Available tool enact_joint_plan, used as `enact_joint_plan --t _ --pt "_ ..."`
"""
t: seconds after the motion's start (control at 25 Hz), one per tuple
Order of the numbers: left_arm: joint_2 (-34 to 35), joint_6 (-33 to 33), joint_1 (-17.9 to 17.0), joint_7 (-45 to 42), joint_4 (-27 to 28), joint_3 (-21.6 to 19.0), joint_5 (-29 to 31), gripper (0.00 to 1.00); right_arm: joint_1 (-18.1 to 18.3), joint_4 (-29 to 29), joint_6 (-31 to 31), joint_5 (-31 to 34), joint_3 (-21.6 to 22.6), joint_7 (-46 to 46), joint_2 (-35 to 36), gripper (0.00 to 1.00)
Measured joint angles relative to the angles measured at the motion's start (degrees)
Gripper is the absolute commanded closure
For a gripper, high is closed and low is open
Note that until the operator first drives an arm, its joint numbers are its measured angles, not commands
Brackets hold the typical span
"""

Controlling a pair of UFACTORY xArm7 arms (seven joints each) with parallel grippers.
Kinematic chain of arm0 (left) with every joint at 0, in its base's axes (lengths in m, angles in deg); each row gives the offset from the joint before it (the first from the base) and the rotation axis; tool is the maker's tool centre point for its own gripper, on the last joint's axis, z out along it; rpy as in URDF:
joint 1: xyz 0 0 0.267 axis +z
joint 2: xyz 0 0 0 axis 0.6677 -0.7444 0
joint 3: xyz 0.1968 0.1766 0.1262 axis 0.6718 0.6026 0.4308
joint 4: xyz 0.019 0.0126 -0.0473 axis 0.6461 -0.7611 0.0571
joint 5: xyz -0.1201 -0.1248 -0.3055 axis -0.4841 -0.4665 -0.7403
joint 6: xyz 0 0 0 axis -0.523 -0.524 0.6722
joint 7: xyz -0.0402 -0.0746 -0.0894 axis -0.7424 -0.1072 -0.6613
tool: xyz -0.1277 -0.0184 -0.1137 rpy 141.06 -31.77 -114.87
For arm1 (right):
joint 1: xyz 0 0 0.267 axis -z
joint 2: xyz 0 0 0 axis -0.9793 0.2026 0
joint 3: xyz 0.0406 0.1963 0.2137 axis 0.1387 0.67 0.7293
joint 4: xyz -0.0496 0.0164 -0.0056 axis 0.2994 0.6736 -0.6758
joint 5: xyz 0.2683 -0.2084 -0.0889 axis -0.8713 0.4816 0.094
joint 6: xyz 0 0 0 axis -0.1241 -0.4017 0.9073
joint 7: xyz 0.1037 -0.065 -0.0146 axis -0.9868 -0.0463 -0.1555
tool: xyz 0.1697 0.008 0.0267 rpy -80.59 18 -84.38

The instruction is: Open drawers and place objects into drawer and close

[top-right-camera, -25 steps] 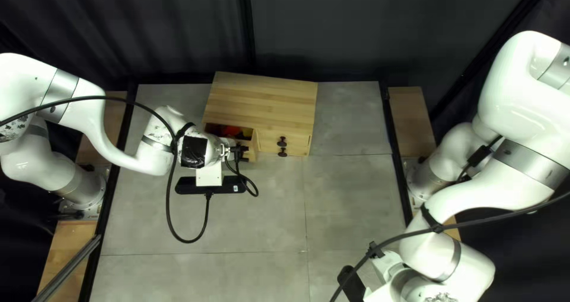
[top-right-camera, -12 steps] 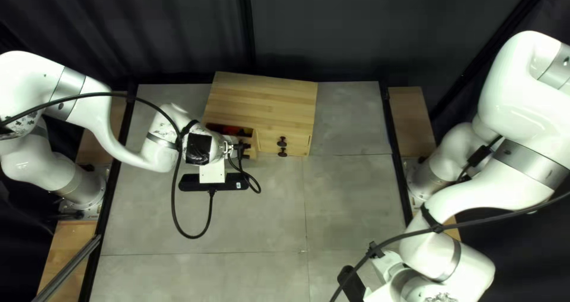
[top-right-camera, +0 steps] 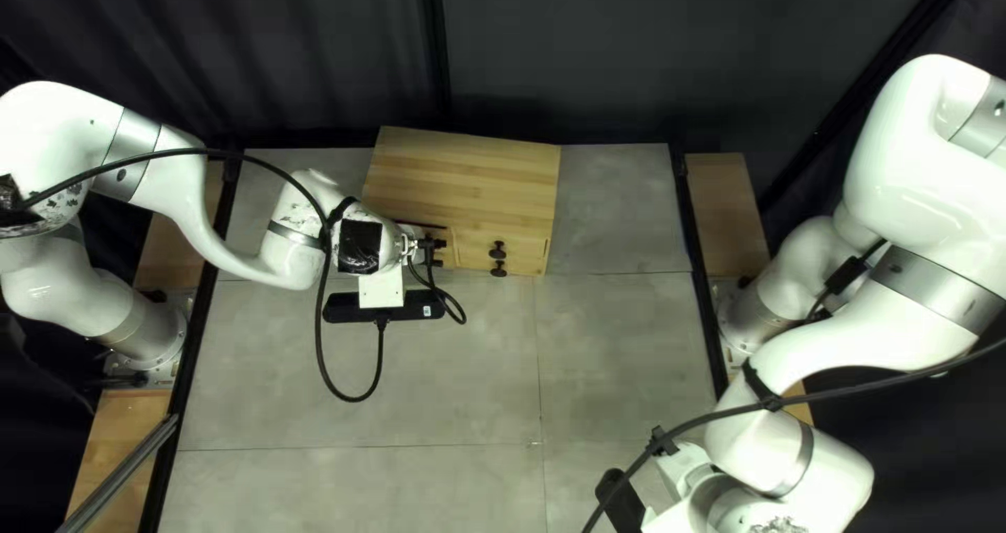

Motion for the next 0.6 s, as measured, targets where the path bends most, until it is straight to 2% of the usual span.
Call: enact_joint_plan --t 0.6 --pt "-1.5 -0.5 -0.1 -0.8 1.5 0.3 1.1 0.00 0.0 0.0 0.0 0.0 0.0 0.0 0.0 0.00"
